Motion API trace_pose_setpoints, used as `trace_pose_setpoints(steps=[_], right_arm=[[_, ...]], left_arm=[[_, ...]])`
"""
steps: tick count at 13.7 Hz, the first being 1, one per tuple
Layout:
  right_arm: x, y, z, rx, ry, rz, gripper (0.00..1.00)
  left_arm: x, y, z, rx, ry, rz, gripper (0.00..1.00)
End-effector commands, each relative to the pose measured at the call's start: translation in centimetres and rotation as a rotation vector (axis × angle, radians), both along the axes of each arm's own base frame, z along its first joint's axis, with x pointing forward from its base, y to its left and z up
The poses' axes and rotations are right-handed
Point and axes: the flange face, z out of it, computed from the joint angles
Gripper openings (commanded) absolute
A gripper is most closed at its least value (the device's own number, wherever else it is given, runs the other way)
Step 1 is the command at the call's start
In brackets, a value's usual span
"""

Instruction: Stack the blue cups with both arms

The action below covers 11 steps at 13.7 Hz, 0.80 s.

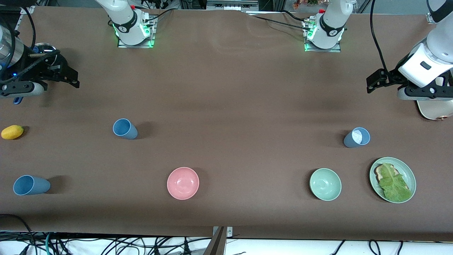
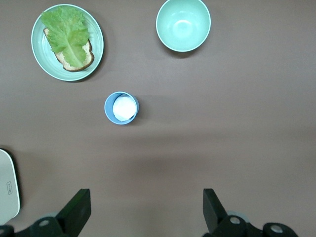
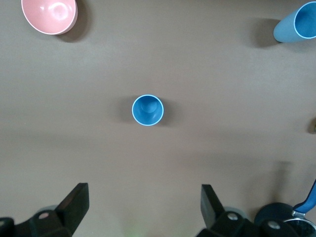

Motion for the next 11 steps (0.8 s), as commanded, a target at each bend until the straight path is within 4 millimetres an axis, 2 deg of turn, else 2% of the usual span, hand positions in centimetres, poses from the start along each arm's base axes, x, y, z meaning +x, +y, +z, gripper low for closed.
trace_pose_setpoints(steps=[1, 11], right_arm=[[0.14, 0.20, 0.89, -0.012, -0.017, -0.003, 1.00], [0.20, 0.23, 0.63, -0.008, -0.011, 0.012, 1.00]], left_arm=[[-0.45, -0.24, 0.78, -0.021, 0.003, 0.003, 1.00], [-0.26, 0.10, 0.89, -0.020, -0.001, 0.003, 1.00]])
